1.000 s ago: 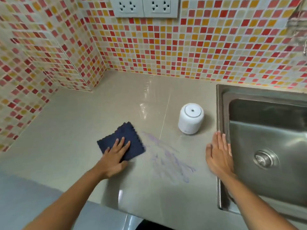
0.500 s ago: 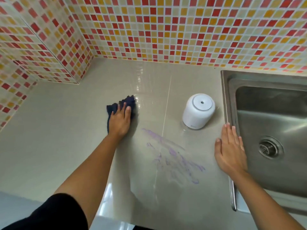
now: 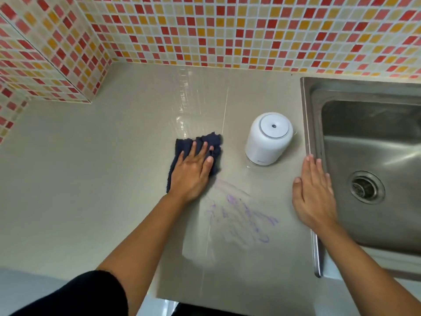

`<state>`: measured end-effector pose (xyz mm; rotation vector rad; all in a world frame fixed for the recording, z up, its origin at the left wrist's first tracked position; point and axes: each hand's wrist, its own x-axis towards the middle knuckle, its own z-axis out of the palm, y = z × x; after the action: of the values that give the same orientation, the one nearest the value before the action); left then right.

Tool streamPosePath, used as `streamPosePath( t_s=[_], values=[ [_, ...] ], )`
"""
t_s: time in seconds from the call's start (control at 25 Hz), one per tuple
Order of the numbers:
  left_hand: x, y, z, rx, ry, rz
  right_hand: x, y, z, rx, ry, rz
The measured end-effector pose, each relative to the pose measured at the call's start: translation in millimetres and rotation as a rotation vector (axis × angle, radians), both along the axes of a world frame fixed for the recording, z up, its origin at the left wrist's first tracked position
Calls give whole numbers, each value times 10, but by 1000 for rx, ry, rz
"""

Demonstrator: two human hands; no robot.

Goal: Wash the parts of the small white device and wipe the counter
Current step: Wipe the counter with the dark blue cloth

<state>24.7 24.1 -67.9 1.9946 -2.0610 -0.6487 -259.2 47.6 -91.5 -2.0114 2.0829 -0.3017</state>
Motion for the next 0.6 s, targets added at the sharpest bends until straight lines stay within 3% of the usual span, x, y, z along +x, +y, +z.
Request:
streamPosePath(
  t_s=[0.08,0.16,0.32,0.4,0.48,0.6],
  values=[
    [0,425,-3,-33,9,-201,-18,10,-2,8,-25,9],
    [372,893,-49,-120,-8,-247,-36,-3,-10,15,-63,8],
    [1170,89,-124,-101,-120,172,-39,-7,-21,24,-97,-2],
    [980,-492,-123,-82,-114,248,-35,-8,-23,15,-103,0],
    [452,-545,-118,-44,-71,99,-37,-6,-23,14,-110,8],
    [248,265,-84,-98,-18,-307,-47,7,-16,10,-136,10]
  ],
)
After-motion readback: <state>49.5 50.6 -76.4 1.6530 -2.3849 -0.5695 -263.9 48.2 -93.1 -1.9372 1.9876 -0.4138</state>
